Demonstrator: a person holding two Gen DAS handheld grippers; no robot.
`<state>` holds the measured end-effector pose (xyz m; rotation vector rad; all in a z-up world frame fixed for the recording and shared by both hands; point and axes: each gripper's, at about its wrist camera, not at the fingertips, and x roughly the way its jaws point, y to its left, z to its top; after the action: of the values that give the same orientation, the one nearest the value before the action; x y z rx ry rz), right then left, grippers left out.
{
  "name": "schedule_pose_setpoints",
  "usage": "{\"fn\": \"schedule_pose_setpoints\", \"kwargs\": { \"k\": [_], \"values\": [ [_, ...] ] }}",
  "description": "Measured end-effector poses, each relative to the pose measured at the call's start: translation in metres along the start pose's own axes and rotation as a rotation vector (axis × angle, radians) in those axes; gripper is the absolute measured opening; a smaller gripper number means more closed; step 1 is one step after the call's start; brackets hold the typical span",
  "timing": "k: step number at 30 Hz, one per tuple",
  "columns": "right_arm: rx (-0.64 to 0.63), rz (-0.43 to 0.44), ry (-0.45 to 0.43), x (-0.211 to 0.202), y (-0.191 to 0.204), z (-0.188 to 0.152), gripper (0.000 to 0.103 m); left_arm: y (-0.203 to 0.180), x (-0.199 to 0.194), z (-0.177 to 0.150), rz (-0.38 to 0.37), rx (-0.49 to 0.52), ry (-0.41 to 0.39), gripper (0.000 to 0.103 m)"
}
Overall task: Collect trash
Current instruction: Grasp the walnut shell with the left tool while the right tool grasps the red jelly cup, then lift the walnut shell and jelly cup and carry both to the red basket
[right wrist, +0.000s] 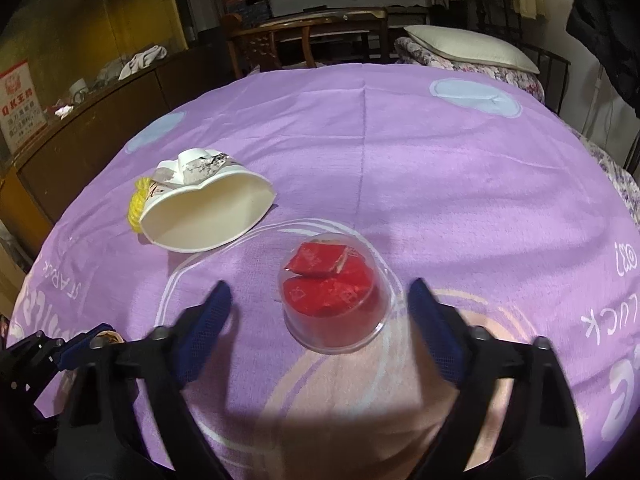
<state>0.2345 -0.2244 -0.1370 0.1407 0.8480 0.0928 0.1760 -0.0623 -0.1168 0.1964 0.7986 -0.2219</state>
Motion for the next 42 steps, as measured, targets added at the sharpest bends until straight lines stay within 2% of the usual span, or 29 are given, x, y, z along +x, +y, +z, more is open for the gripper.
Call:
{"fn": "schedule_pose_setpoints", "kwargs": {
  "k": [1, 2, 11, 15, 23, 30, 42],
  "values": [
    [-0.007, 0.003, 0.005, 0.001, 0.001, 0.000, 0.058, 0.000, 0.000, 0.000, -0.001, 0.000, 0.000, 0.034],
    [-0.013, 0.009, 0.007, 0.001, 0.002, 0.000, 0.055, 0.000, 0.000, 0.000, -0.001, -0.001, 0.000, 0.034],
    [-0.057, 0.022, -0.081, -0.024, 0.013, -0.007, 0.055, 0.002, -0.003, 0.000, 0.003, -0.012, -0.004, 0.034],
    [-0.072, 0.038, -0.090, -0.040, 0.022, -0.012, 0.055, 0.014, -0.015, 0.000, -0.033, -0.061, -0.014, 0.034],
    [-0.105, 0.031, -0.104, -0.079, 0.041, -0.024, 0.055, 0.041, -0.063, -0.003, -0.004, -0.118, -0.059, 0.034],
    [-0.127, 0.031, -0.144, -0.120, 0.051, -0.036, 0.055, 0.049, -0.109, -0.014, 0.035, -0.113, -0.094, 0.034],
    [-0.163, 0.101, -0.236, -0.187, 0.077, -0.060, 0.056, 0.060, -0.194, -0.047, 0.053, -0.134, -0.159, 0.034]
  ]
}}
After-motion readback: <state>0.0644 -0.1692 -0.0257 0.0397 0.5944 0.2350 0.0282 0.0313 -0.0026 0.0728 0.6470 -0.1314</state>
